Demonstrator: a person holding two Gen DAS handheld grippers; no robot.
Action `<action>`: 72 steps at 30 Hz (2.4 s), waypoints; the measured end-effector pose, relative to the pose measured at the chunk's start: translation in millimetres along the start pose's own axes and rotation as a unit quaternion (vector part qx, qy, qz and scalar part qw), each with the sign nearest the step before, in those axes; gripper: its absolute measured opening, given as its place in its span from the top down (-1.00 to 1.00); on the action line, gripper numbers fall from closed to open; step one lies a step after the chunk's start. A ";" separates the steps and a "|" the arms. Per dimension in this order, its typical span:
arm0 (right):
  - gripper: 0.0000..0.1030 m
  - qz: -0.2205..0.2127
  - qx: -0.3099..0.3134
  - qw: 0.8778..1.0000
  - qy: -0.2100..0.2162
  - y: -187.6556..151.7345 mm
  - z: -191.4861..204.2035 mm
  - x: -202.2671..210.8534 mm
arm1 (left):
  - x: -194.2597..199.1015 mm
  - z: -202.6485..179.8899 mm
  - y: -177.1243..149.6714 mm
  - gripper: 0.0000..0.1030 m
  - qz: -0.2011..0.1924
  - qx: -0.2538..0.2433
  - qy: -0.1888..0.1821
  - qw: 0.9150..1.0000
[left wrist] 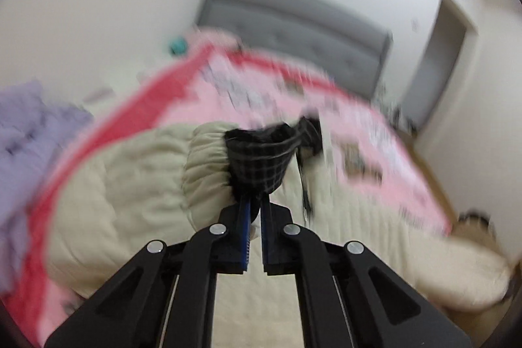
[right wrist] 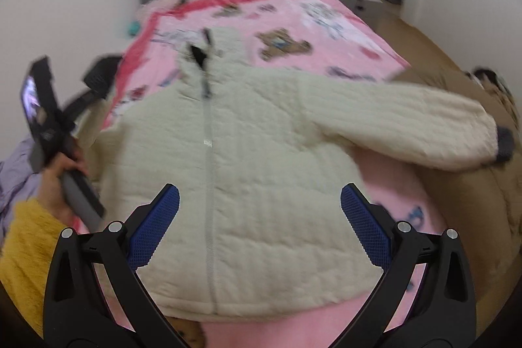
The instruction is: Fold large clothes
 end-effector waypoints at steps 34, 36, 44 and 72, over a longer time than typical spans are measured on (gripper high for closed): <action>-0.41 0.156 0.130 0.946 0.253 49.3 138.7 -268.0 | 3.9 179.3 -91.8 -0.58 0.084 -0.083 0.140 0.983; -0.26 0.172 0.121 0.942 0.263 46.9 144.1 -285.5 | -10.4 190.9 -99.1 -0.40 0.105 -0.072 0.144 0.981; 0.43 0.179 0.118 0.936 0.278 46.9 157.2 -296.9 | -50.3 207.8 -106.8 0.93 0.130 -0.036 0.160 0.978; 0.56 0.037 0.184 0.967 0.175 126.6 80.6 -177.8 | -40.8 112.7 -110.7 0.06 0.067 -0.185 0.027 0.980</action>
Point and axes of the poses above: each gripper's, at about its wrist camera, not at the fingertips, and x roughly against the way its jaws point, z to its left, y to its top, the point moved 4 cm from there along -x, roughly the way its jaws point, and after that the axes turned 11 degrees about y, right-handed, at the moved point
